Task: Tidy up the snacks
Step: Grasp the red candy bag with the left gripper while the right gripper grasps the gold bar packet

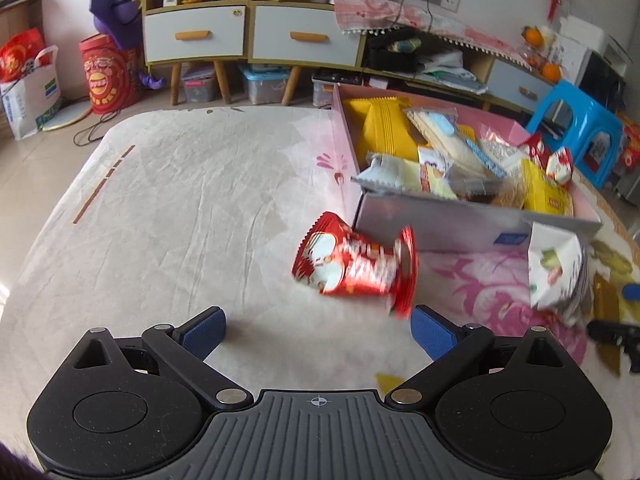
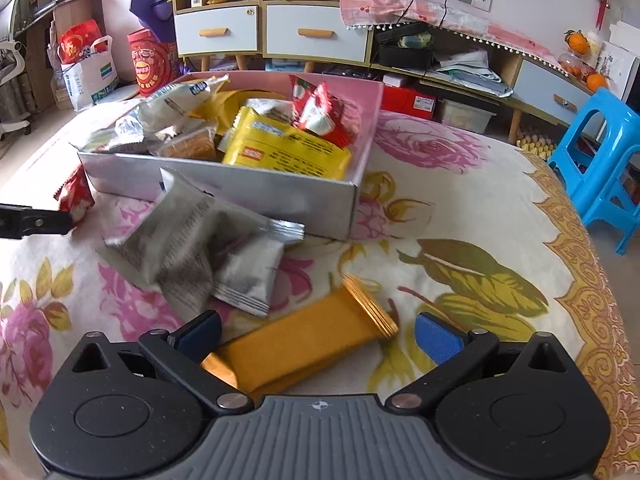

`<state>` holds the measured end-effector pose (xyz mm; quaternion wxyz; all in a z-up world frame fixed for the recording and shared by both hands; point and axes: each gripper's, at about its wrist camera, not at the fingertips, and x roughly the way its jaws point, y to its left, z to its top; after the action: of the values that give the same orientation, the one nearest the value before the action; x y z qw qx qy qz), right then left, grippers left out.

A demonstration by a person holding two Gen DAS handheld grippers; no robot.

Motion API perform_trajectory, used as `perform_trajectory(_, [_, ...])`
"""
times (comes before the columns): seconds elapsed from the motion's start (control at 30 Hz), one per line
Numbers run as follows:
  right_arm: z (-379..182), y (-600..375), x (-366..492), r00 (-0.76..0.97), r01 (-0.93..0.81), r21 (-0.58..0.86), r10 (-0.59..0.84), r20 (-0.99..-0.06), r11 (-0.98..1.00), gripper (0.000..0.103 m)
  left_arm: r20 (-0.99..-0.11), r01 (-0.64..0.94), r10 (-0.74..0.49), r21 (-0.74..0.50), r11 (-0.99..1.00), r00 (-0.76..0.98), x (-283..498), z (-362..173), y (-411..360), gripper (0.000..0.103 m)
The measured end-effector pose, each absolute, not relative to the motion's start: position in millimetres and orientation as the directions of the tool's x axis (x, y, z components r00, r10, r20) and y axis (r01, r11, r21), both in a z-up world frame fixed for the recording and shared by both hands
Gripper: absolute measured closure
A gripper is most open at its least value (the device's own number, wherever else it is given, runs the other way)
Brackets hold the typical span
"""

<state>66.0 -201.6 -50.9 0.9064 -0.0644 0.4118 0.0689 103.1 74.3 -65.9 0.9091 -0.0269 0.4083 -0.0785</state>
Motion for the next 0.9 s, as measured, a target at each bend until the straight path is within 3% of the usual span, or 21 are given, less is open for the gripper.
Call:
perform_trajectory(0.23, [-46, -213, 63, 0.647, -0.157, -0.021, 0.087, -0.757, 0.987, 0.008, -0.743, 0.14, -0.189, -0.128, 0.982, 0.642, 98, -61, 81, 0.003])
perform_trajectory(0.67, [-41, -189, 73, 0.649, -0.199, -0.015, 0.12, -0.751, 0.98, 0.008, -0.647, 0.115, -0.214, -0.192, 0.975, 0.732, 128, -45, 56, 0.005])
perform_trajectory(0.77, [-44, -191, 73, 0.644, -0.195, -0.021, 0.112, -0.757, 0.981, 0.008, -0.641, 0.141, -0.225, -0.181, 0.973, 0.733, 130, -46, 50, 0.017])
perform_trajectory(0.83, [-45, -193, 74, 0.643, -0.189, -0.026, 0.103, -0.759, 0.982, 0.009, -0.644, 0.16, -0.229, -0.164, 0.973, 0.73, 129, -48, 47, 0.035])
perform_trajectory(0.9, [-47, -195, 73, 0.64, -0.188, -0.027, 0.101, -0.762, 0.982, 0.013, -0.659, 0.169, -0.222, -0.145, 0.975, 0.719, 128, -51, 45, 0.063])
